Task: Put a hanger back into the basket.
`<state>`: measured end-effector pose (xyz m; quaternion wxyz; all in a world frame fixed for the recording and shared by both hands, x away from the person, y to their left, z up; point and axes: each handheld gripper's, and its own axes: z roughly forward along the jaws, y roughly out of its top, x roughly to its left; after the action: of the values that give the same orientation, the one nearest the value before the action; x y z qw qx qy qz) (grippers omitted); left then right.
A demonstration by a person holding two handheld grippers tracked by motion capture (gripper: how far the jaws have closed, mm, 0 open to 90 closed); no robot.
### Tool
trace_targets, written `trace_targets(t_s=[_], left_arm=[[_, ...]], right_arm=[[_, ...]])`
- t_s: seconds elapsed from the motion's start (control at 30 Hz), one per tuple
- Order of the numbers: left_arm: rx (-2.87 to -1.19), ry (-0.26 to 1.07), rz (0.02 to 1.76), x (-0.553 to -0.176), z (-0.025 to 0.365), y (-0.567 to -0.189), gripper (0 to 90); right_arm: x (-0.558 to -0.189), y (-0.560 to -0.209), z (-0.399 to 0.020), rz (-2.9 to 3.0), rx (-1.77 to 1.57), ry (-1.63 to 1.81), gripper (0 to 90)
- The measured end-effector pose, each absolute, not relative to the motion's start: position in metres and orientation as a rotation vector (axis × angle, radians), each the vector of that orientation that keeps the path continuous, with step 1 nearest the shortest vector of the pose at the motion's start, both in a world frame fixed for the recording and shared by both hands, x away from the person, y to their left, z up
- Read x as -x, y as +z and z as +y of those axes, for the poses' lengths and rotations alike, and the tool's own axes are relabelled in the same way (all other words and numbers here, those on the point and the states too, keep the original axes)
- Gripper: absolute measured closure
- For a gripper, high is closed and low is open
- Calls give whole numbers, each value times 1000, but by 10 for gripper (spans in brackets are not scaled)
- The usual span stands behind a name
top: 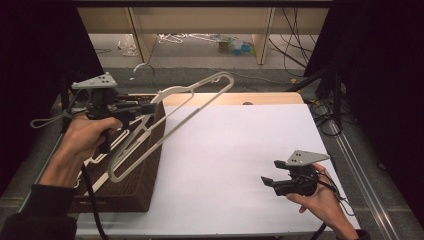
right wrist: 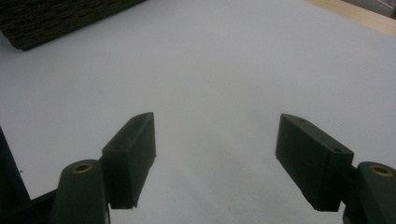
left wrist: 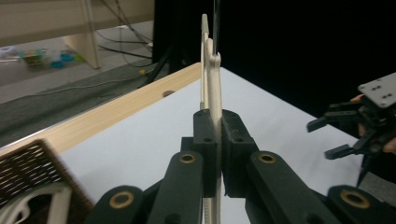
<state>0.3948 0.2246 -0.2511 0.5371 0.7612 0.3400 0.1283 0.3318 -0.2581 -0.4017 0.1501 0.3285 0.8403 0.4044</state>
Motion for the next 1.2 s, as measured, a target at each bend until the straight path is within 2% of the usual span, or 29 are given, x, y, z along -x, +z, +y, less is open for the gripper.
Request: trace_targets(t_s=[0.5,0.87,1.2], left_arm=[[-1758,468,966,-392,318,-266,859],[-1798,525,1006,-395,352,-297,859],[-1797,514,1053,-400,369,-321,859]], right_arm=[[-330,-408,-258,2430,-946,1152,294],[-330,-411,-256,2444,-942,1147,294],[-331,-413,-255,2457,-944,1139,294]])
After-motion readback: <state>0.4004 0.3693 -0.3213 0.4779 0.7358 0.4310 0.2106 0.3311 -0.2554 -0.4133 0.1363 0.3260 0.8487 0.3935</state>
